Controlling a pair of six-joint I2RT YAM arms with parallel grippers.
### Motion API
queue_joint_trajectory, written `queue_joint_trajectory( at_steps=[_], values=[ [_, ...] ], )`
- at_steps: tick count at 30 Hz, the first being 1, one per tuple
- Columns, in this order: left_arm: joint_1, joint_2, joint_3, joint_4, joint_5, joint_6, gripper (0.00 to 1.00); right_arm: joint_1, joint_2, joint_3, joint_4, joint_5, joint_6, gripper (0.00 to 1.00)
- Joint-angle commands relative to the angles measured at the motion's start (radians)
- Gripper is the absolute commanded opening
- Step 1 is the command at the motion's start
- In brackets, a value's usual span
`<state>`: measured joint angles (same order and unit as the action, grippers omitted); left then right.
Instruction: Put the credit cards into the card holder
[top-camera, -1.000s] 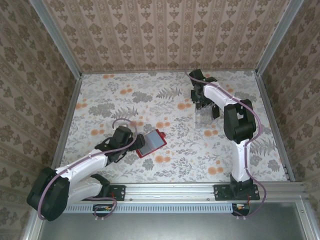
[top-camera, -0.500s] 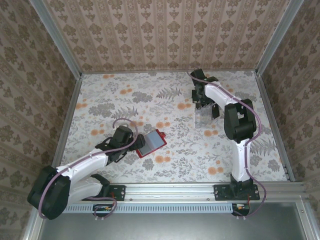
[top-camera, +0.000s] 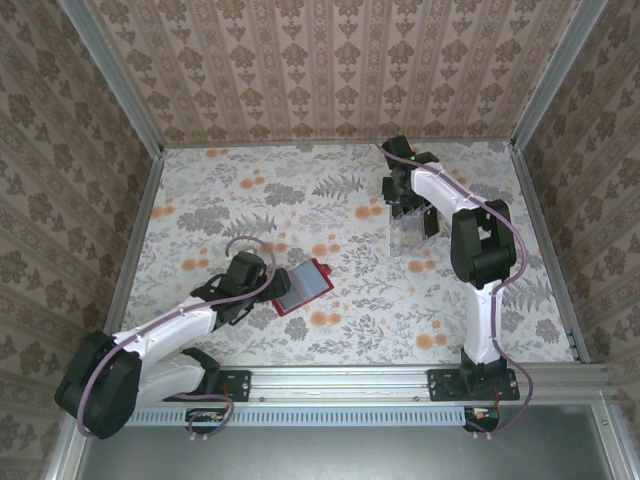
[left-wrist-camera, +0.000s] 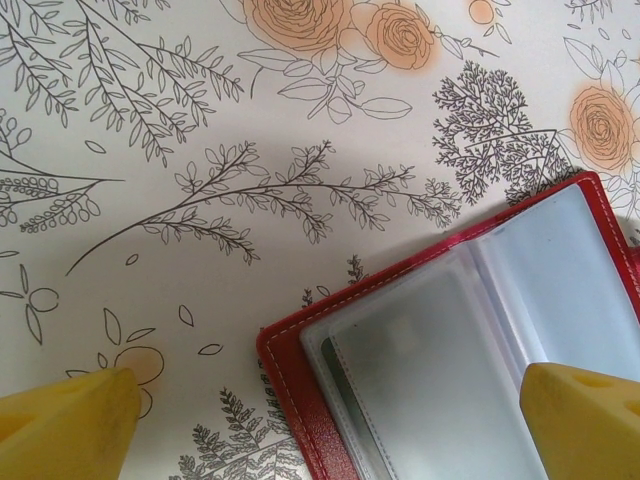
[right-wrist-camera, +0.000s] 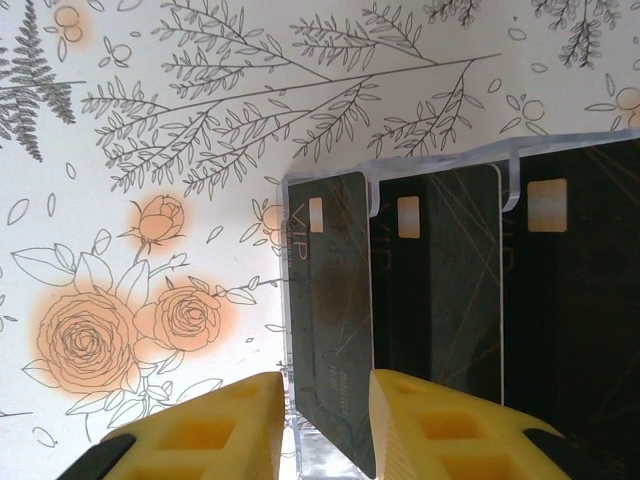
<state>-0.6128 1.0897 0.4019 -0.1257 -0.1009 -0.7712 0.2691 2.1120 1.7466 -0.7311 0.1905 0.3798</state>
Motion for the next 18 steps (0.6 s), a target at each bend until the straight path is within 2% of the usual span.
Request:
queue_joint_trajectory(
  at_steps=[1,9,18],
  values=[
    [0.007,0.015,0.025,0.003,-0.005,0.008,1.0,0.012,-0.03,0.026,-0.036,0.052,-0.016,0.32],
    [0.007,0.028,0.031,0.011,-0.004,0.009,1.0,0.019,0.038,0.092,-0.098,0.132,-0.053,0.36],
    [0.008,0.035,0.028,0.014,-0.006,0.01,1.0,0.024,0.093,0.127,-0.122,0.136,-0.065,0.36]
  ],
)
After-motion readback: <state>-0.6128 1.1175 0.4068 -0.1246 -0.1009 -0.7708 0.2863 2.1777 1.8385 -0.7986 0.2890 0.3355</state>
